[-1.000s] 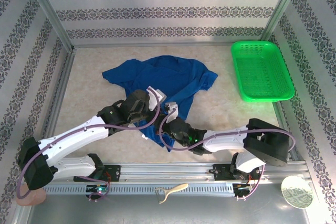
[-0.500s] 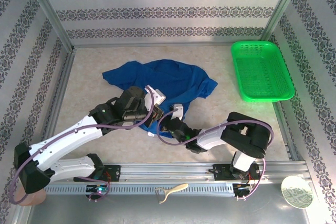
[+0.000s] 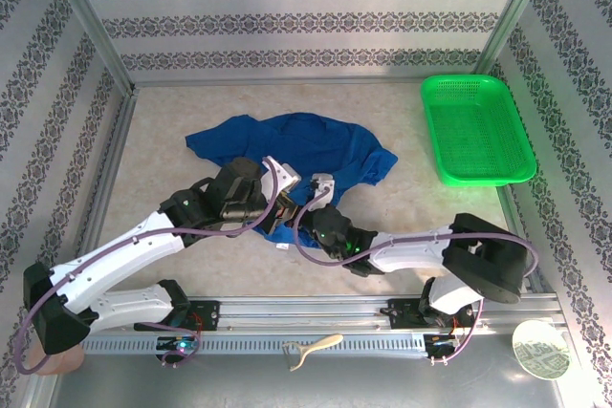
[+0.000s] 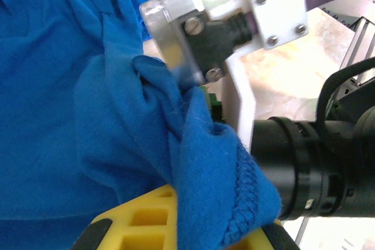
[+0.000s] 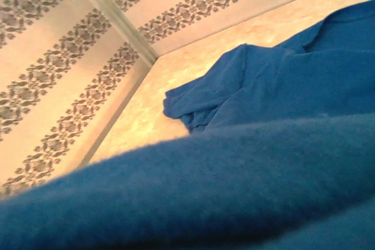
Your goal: Fold the inside-out t-shirt
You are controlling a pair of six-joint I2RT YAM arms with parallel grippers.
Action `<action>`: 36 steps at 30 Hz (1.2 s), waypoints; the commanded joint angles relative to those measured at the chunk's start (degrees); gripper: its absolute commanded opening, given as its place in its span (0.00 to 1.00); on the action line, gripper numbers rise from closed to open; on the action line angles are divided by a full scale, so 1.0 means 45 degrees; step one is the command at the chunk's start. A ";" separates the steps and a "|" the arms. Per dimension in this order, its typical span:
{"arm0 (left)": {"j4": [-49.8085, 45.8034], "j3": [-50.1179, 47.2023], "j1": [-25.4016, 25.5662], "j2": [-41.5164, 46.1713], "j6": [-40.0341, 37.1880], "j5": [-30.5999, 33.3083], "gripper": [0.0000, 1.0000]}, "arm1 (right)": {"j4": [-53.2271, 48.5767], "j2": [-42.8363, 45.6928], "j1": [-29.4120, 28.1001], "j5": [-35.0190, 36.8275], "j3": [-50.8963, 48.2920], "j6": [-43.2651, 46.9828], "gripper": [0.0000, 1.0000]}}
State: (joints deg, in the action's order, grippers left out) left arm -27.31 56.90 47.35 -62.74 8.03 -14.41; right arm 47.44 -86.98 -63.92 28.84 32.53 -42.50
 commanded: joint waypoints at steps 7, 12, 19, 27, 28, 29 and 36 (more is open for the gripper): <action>-0.0183 0.1876 -0.0059 0.0201 0.1056 -0.1779 0.00 | -0.0425 -0.2554 -0.0569 0.2204 0.0619 0.2495 0.00; -0.0389 0.2250 -0.0044 -0.0086 0.0998 -0.2097 0.00 | -0.1820 -0.2702 -0.0983 0.2520 0.1129 0.3439 0.00; -0.0219 0.2195 -0.0054 -0.0343 0.1050 -0.2212 0.00 | -0.5016 -0.2926 -0.1444 0.3487 0.2896 0.4886 0.00; -0.0491 0.2027 -0.0054 -0.0243 0.1136 -0.0478 0.00 | -0.6714 -0.2903 -0.2461 0.6140 0.3613 0.4794 0.00; -0.0554 0.2001 -0.0054 -0.0222 0.1175 -0.0267 0.00 | -0.6709 -0.2724 -0.2568 0.6549 0.3351 0.4396 0.00; -0.0652 0.2005 -0.0054 -0.0236 0.1212 -0.0097 0.00 | -0.6714 -0.2588 -0.2694 0.6941 0.3124 0.4018 0.00; -0.0533 0.1924 -0.0054 -0.0243 0.1359 -0.0023 0.00 | -0.4867 -0.2568 -0.3756 0.8151 0.1908 0.4359 0.00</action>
State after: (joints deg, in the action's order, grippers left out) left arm -33.15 64.73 46.54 -64.18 13.39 -16.01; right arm 22.70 -98.30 -78.28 61.14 41.78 -25.47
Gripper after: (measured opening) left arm 0.058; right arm 0.054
